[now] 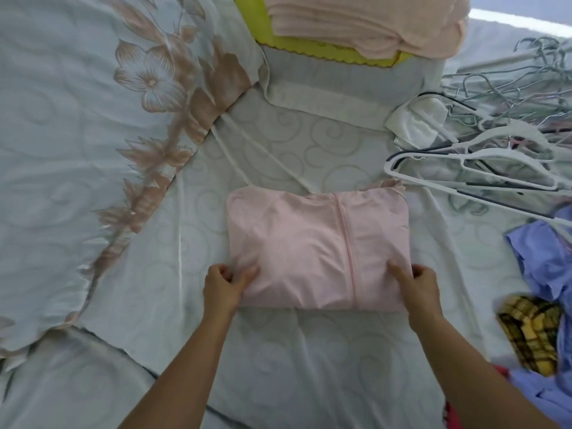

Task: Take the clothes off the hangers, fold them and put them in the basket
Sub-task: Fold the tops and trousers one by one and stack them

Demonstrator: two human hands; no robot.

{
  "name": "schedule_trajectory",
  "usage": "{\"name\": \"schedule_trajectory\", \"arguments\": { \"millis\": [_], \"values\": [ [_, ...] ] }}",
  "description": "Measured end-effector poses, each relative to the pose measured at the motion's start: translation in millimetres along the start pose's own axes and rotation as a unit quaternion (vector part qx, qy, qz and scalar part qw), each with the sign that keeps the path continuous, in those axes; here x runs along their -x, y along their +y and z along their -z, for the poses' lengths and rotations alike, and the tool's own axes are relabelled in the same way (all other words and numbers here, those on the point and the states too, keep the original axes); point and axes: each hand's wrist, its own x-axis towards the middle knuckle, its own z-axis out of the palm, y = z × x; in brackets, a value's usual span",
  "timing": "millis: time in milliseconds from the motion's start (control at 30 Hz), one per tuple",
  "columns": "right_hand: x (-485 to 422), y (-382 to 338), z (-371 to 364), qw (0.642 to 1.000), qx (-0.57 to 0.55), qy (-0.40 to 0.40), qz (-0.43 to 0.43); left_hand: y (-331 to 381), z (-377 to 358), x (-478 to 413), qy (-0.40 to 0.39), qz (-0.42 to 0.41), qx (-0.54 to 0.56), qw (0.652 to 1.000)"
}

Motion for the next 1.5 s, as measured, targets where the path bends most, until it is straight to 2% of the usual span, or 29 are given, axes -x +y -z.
{"name": "schedule_trajectory", "arguments": {
  "millis": [100,167,267,400,467,533,600,700,900,1000,1100,1200,1500],
  "values": [
    [-1,-3,3,0.998,-0.054,-0.035,-0.009,21,-16,-1,0.02,-0.026,0.02,0.999],
    [-3,-8,5,0.994,-0.072,-0.077,-0.029,29,-26,-2,0.016,-0.008,0.032,0.999],
    [-5,-18,7,0.987,-0.05,-0.146,-0.035,35,-34,-5,-0.029,0.045,0.085,0.995],
    [-2,-23,7,0.987,-0.009,-0.161,-0.003,30,-23,-8,-0.077,0.084,0.2,0.973],
    [2,-22,8,0.975,-0.04,-0.211,-0.051,20,-12,-12,-0.094,0.104,0.228,0.964],
    [1,-22,7,0.948,-0.123,-0.27,-0.117,12,-5,-16,-0.108,0.113,0.251,0.955],
    [-2,-26,2,0.943,-0.158,-0.254,-0.145,11,-1,-15,-0.104,0.116,0.271,0.95],
    [-6,-29,-6,0.971,-0.098,-0.179,-0.127,14,-1,-15,-0.085,0.118,0.285,0.948],
    [-11,-27,-4,0.96,-0.129,-0.2,-0.148,24,-4,-11,-0.164,0.066,0.235,0.956],
    [-8,-23,-3,0.947,-0.169,-0.223,-0.158,28,-5,-2,-0.179,0.099,0.275,0.94],
    [-1,-13,9,0.943,-0.194,-0.213,-0.166,30,1,18,-0.212,0.111,0.32,0.917],
    [12,1,34,0.935,-0.236,-0.208,-0.163,30,-3,43,-0.26,0.11,0.341,0.897],
    [43,56,168,0.905,-0.358,-0.191,-0.128,52,-68,165,-0.297,0.075,0.331,0.893]
  ]
}}
